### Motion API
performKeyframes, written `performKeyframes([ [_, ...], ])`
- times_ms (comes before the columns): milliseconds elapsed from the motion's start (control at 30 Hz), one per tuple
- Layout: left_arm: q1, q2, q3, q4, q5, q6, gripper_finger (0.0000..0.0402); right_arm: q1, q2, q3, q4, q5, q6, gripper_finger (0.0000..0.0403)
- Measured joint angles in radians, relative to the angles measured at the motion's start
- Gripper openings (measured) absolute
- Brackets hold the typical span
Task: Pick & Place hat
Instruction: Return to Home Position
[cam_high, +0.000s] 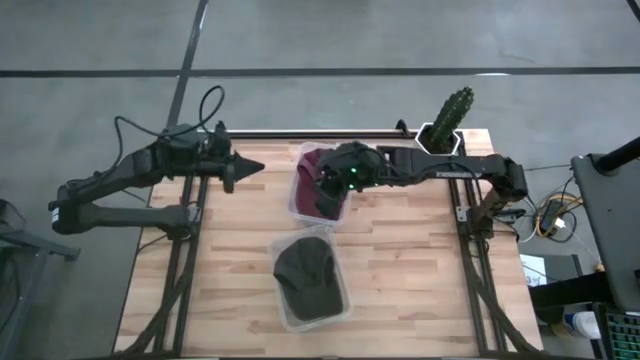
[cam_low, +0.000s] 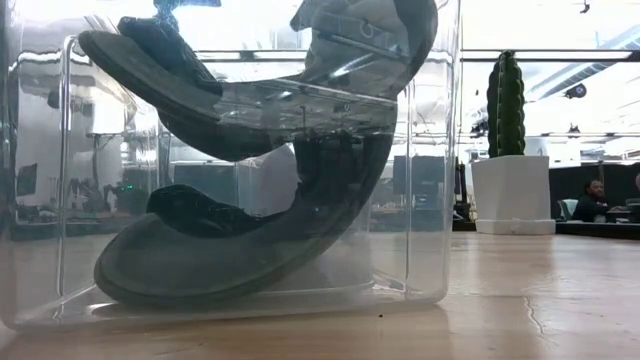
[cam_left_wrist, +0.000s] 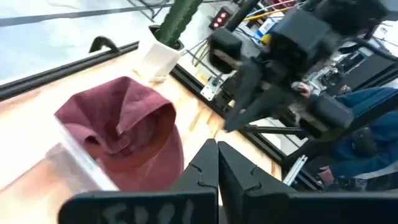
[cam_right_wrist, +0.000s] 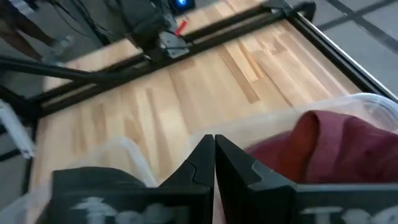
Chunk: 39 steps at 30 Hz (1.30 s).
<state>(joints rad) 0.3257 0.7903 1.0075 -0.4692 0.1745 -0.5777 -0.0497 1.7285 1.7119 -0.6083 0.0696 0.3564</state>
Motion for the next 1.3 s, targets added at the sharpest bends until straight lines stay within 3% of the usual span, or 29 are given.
performKeyframes([
  [267, -0.03, -0.202, -0.151, -0.01, -0.042, 0.078, 0.0, 0.059, -0.214, -0.266, 0.315, 0.003, 0.008, 0.0008],
  [400, -0.036, -0.31, -0.241, -0.011, -0.09, 0.049, 0.0, 0.071, -0.363, -0.418, 0.308, 0.086, 0.033, 0.0008],
  [500, -0.036, -0.353, -0.296, -0.012, -0.088, 0.031, 0.0, 0.069, -0.461, -0.514, 0.294, 0.093, 0.02, 0.0008],
  [600, -0.036, -0.376, -0.331, -0.036, -0.083, 0.086, 0.0, 0.069, -0.549, -0.603, 0.292, 0.134, -0.074, 0.0008],
  [700, -0.036, -0.393, -0.383, -0.023, -0.091, 0.114, 0.0, 0.071, -0.628, -0.702, 0.291, 0.143, -0.039, 0.0008],
  [833, -0.036, -0.408, -0.457, 0.008, -0.136, 0.195, 0.0, 0.072, -0.71, -0.851, 0.452, 0.143, -0.064, 0.0008],
  [933, -0.04, -0.425, -0.523, 0.093, -0.079, 0.222, 0.0, 0.073, -0.764, -0.971, 0.614, 0.129, -0.084, 0.0008],
  [1100, -0.054, -0.483, -0.656, 0.388, 0.172, 0.297, 0.0, 0.086, -0.846, -1.144, 0.84, 0.037, -0.1, 0.0008],
  [1300, -0.054, -0.572, -0.773, 0.521, 0.191, 0.288, 0.0, 0.094, -0.933, -1.27, 0.854, 0.029, -0.076, 0.0008],
])
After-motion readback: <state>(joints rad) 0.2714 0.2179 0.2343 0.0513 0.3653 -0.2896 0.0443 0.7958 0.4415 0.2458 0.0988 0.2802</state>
